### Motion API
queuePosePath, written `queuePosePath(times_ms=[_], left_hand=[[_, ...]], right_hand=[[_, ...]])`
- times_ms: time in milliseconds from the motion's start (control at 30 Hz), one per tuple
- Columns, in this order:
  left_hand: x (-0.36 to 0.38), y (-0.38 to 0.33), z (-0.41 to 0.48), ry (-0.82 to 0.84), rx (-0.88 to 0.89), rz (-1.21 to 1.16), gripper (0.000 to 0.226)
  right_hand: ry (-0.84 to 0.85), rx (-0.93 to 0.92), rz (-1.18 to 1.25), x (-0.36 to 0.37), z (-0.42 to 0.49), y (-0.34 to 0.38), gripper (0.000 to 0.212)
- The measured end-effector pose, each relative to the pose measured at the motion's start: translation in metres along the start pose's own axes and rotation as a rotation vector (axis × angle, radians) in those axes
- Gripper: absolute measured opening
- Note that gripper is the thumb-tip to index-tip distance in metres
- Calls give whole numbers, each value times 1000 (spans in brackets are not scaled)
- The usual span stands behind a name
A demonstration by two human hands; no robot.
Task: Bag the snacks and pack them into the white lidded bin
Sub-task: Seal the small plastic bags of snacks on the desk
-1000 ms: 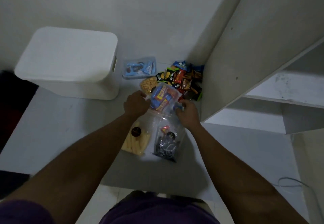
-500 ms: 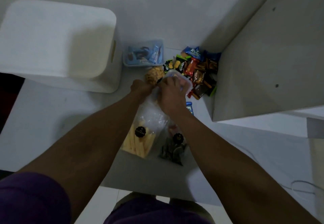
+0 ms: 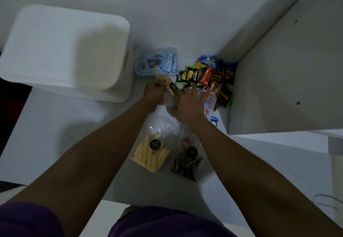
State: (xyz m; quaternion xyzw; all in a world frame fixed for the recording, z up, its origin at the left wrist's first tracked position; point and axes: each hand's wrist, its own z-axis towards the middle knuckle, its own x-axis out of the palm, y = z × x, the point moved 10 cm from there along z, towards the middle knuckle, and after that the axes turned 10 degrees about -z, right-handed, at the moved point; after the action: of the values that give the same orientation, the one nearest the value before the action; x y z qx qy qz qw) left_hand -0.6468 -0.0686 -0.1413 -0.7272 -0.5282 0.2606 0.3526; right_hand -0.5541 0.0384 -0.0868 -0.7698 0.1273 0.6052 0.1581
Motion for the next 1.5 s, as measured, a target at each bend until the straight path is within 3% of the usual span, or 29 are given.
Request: queuePosePath(times_ms=[167, 267, 433, 533, 667, 767, 867, 967, 1100, 1167, 1267, 1400, 1500], left_hand=[[-6, -1, -17, -62, -132, -273, 8], [-2, -1, -23, -43, -204, -372, 9], [0, -5, -40, -14, -203, -261, 21], [12, -13, -63, 64, -173, -138, 4], [30, -14, -107, 165, -168, -10, 8], [38, -6, -134, 155, -146, 33, 9], [49, 5, -163, 168, -116, 41, 20], [56, 11, -186, 178, -52, 194, 32], [55, -17, -205, 66, 305, 369, 33], [71, -28, -224, 169, 455, 349, 37], [87, -22, -243, 291, 476, 342, 20], [81, -12, -251, 221, 469, 278, 6], [73, -11, -256, 149, 447, 197, 10]], right_hand=[[-173, -34, 198, -19, -9, 1, 50], [-245, 31, 501, -40, -20, -14, 42], [-400, 164, 542, -65, -33, -43, 17], [-324, 287, 810, -63, -37, -60, 19], [-257, 383, 1276, -67, -51, -71, 24], [-137, 368, 1484, -61, -63, -70, 11], [-160, 308, 1388, -72, -83, -82, 19], [-144, 259, 1305, -77, -101, -100, 34], [-74, 95, 1117, -76, -128, -119, 45], [1, 14, 1097, -69, -140, -121, 43], [25, -34, 1046, -64, -155, -126, 40], [-5, 14, 1053, -62, -169, -137, 38], [-80, 87, 1031, -62, -177, -152, 23]])
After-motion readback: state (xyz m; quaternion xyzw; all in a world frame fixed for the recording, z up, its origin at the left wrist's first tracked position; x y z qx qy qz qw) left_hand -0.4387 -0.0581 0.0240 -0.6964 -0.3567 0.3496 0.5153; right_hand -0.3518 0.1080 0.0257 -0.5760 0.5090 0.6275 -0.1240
